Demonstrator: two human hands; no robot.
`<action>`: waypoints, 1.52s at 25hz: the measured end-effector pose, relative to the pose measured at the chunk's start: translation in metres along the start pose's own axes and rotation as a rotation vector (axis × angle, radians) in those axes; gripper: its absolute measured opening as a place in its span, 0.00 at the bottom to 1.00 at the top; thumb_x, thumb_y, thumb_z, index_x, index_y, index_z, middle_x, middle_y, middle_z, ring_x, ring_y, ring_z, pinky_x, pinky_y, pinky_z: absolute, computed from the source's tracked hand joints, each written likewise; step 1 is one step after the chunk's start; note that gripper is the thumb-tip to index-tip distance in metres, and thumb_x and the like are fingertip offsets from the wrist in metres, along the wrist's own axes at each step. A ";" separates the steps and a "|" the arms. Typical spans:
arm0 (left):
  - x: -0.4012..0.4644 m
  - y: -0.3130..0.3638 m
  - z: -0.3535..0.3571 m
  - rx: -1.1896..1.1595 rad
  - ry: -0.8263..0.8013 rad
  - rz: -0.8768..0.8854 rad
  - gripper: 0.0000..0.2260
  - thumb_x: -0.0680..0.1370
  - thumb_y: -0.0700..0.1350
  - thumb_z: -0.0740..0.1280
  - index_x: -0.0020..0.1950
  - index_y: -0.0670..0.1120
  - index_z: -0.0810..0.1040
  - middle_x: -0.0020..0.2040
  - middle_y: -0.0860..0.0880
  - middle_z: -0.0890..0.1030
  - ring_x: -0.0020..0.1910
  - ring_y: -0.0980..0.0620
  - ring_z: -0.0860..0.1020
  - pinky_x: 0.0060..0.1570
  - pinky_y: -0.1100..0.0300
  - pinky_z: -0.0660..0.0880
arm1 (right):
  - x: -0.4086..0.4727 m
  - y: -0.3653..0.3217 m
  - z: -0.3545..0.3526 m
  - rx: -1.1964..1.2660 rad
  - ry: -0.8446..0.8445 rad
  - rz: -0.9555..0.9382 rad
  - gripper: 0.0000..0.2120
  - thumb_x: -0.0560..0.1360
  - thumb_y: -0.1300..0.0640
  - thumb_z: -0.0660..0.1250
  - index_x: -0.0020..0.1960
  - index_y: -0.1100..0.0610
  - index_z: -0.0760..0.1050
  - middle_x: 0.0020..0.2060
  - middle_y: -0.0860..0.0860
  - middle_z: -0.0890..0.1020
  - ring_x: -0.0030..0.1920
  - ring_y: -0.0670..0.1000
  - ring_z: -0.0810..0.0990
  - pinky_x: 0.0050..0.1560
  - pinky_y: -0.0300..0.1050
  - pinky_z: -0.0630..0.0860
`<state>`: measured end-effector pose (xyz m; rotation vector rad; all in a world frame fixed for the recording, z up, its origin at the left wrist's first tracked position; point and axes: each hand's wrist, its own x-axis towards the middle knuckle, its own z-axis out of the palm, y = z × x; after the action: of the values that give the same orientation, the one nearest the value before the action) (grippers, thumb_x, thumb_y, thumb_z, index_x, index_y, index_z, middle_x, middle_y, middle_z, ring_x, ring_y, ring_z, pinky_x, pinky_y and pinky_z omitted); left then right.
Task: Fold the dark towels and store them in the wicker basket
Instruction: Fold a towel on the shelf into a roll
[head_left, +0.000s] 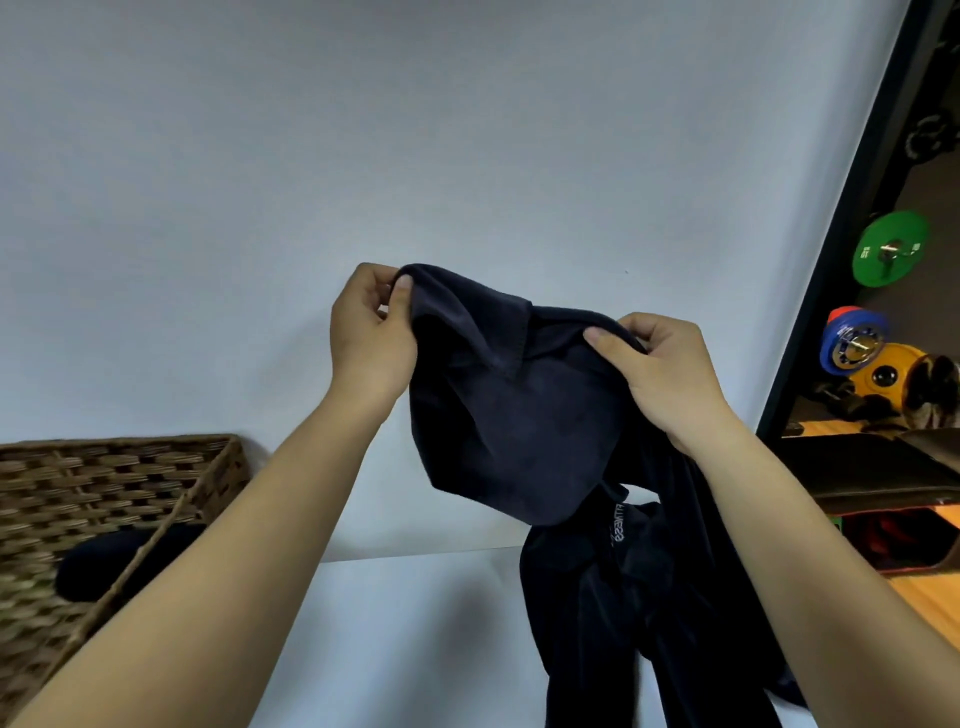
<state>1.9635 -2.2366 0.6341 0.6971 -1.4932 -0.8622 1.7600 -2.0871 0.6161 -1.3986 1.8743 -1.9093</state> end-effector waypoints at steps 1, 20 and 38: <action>0.001 -0.002 -0.002 -0.017 0.003 -0.012 0.08 0.83 0.47 0.62 0.45 0.55 0.75 0.50 0.46 0.83 0.42 0.51 0.77 0.44 0.51 0.76 | 0.000 -0.003 0.004 -0.008 0.014 -0.010 0.15 0.76 0.54 0.74 0.39 0.64 0.78 0.28 0.47 0.76 0.31 0.43 0.72 0.34 0.39 0.69; -0.151 -0.134 -0.013 0.485 -1.061 0.076 0.24 0.78 0.61 0.66 0.72 0.60 0.69 0.65 0.58 0.77 0.63 0.57 0.75 0.61 0.57 0.73 | -0.112 0.079 0.039 -0.547 -0.617 0.106 0.10 0.76 0.45 0.72 0.55 0.45 0.77 0.44 0.42 0.82 0.46 0.42 0.80 0.51 0.45 0.76; -0.010 0.026 0.000 0.040 -0.492 -0.002 0.11 0.84 0.48 0.63 0.47 0.47 0.83 0.40 0.52 0.81 0.36 0.56 0.76 0.34 0.65 0.74 | -0.014 -0.036 -0.005 -0.079 0.191 -0.163 0.06 0.80 0.57 0.68 0.46 0.57 0.78 0.36 0.46 0.82 0.37 0.42 0.79 0.40 0.36 0.75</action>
<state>1.9659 -2.2143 0.6500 0.5357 -1.9499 -1.0581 1.7822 -2.0659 0.6400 -1.4819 1.9958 -2.1365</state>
